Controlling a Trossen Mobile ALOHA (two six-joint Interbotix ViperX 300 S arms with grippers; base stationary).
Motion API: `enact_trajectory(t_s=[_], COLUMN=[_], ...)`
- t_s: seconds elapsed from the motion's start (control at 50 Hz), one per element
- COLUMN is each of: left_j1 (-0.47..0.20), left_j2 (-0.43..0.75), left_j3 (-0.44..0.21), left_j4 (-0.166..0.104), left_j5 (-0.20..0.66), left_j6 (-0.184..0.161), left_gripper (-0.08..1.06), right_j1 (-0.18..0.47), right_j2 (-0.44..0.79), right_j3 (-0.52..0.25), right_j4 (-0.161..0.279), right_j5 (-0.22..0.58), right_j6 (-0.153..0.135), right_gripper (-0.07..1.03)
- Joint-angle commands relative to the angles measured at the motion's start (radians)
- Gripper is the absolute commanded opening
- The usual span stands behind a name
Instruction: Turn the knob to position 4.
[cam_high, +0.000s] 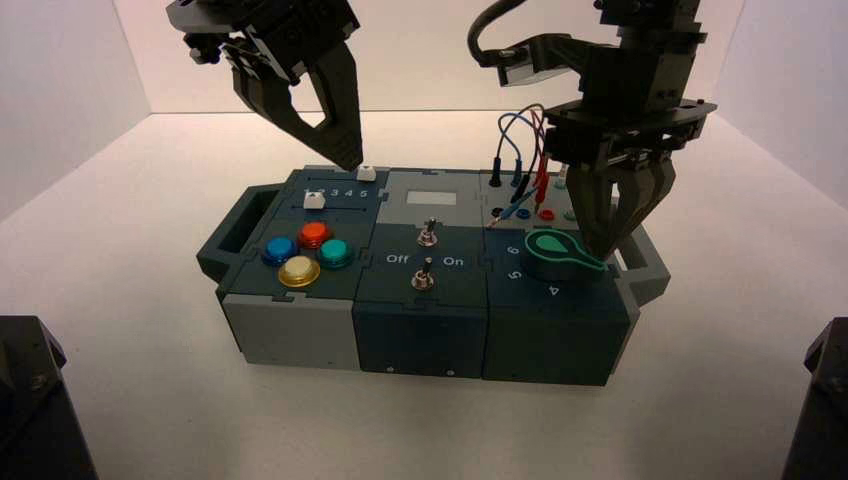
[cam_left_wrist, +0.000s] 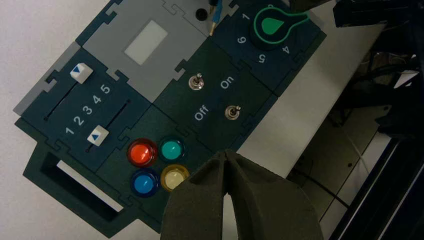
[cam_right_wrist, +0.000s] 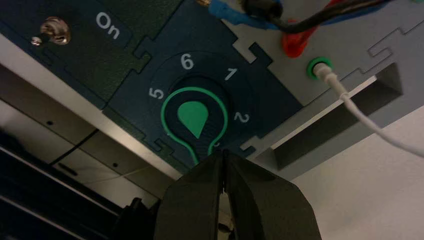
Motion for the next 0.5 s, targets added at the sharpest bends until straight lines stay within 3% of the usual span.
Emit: enact_trajectory(t_s=[0.02,0.5], left_j1=[-0.006,-0.006], left_j2=[-0.009,-0.026], left_j3=[-0.008,0.002], left_j4=[-0.002,0.000], left_j5=[-0.005,-0.003], left_j6=[-0.003,0.003], left_gripper=[-0.03,-0.03], right_j1=[0.011,0.052], right_j2=[-0.025,-0.025], right_j3=[-0.025,-0.020], right_j4=[0.018,0.048], right_j5=[0.018,0.028], right_j6=[0.003,0.032], right_gripper=[-0.02,-0.02])
